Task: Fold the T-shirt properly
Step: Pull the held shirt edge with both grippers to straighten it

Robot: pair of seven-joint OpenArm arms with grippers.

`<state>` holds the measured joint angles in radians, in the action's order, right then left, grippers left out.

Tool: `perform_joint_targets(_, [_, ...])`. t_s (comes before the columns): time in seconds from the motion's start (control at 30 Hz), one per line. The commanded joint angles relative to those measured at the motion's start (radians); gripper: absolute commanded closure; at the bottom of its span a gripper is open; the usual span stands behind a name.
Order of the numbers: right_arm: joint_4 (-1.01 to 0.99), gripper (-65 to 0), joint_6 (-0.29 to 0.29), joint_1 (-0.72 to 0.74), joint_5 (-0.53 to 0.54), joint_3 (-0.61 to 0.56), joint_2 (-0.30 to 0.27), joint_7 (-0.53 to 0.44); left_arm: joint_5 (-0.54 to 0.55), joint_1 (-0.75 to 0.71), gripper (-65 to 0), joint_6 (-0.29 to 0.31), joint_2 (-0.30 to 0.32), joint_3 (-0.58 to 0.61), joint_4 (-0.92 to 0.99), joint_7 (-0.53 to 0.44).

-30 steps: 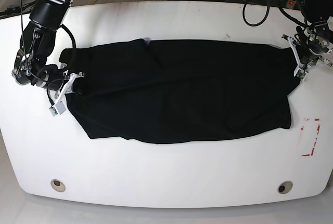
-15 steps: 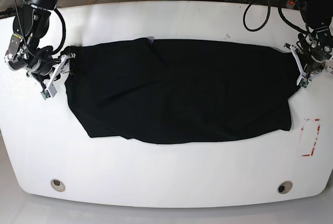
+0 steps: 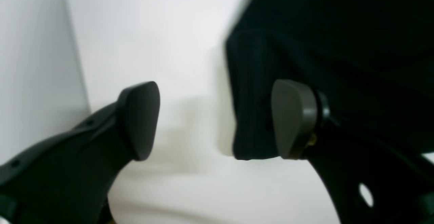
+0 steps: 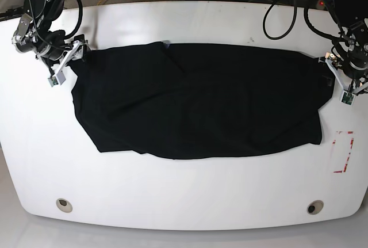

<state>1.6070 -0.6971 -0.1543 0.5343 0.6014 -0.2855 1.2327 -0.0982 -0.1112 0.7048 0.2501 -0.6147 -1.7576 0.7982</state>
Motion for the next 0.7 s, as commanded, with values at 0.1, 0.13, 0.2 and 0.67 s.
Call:
perform_joint_targets(0.1, [-0.023,-40.9,-0.001,0.008,0.011,0.007,0.016,-0.012,0.087,0.005,-49.7,-0.007,0.022,-0.081,0.051,0.008])
perform_joint_targets(0.13, [-0.030,-40.9,-0.001,0.014,0.011,0.007,0.016,-0.015,0.096,0.003,-49.7,-0.007,0.031,-0.090,0.063,0.008])
perform_joint_targets(0.2, [-0.053,-40.7,-0.001,0.019,0.011,0.007,0.019,-0.026,0.102,0.003,-49.7,-0.007,0.058,-0.096,0.103,0.008])
perform_joint_targets(0.67, [-0.069,-5.1,-0.001,0.022,0.011,0.005,0.025,-0.044,0.108,0.023,-33.2,-0.007,0.078,-0.060,0.316,0.002])
